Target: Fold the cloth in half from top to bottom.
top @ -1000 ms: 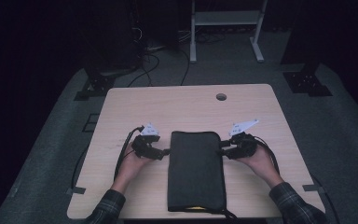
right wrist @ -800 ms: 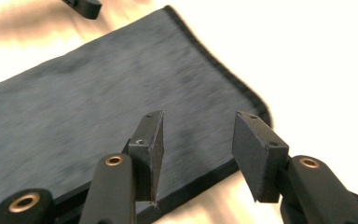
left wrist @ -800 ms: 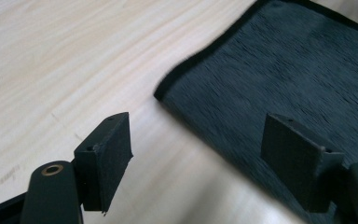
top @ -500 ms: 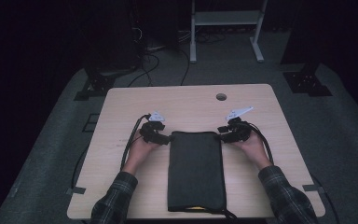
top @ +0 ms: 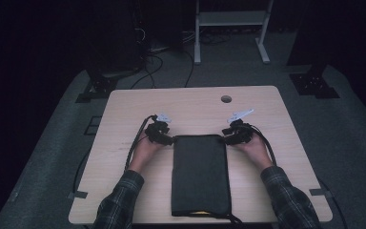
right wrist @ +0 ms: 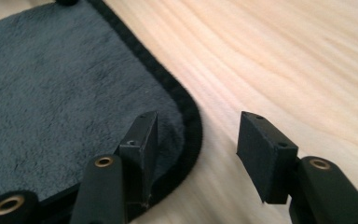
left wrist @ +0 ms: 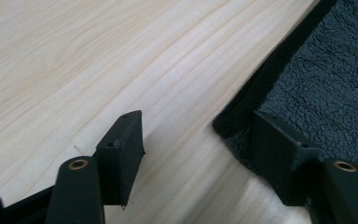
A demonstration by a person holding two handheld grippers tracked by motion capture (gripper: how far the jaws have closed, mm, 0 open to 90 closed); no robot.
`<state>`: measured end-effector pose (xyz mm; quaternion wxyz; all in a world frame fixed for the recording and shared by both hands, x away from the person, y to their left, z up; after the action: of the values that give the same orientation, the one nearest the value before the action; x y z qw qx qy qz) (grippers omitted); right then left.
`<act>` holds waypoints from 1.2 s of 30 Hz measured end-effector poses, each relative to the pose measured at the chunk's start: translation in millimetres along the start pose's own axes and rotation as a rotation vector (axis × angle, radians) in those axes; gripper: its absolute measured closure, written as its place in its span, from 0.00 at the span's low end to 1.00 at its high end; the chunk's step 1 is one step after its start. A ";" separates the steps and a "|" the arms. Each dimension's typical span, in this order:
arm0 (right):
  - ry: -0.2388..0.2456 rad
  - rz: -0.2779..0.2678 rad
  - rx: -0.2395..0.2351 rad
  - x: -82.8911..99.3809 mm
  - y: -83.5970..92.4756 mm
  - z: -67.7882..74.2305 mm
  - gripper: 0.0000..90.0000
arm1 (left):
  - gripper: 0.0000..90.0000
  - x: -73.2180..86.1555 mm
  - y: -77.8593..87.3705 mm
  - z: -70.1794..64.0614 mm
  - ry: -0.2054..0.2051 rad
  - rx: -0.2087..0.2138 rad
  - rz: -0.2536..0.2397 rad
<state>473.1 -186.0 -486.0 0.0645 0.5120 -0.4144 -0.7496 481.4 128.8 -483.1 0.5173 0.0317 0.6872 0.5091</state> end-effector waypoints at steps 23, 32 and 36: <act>-0.001 0.019 -0.064 -1.0 -6.7 14.9 0.91 | 0.94 2.3 4.2 -7.9 0.012 0.140 -0.007; 0.028 -0.002 0.081 -21.0 -7.2 9.4 0.92 | 0.94 -15.3 16.6 4.5 0.025 0.068 -0.089; 0.028 -0.060 0.101 -36.8 3.9 5.0 0.92 | 0.94 -33.3 30.6 8.4 0.005 0.016 -0.137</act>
<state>484.8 -166.6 -456.4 0.0220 0.5373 -0.4351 -0.7221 488.3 130.0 -437.6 0.5489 -0.0123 0.6931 0.4670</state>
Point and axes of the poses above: each handheld gripper's, and its own axes: y roughly backward along the jaws, x roughly out of its underside, z roughly to its left, the point moved 2 cm from there along -y, roughly forward along the jaws, and after that the axes turned 4 degrees about -x, right-handed, at the moved point
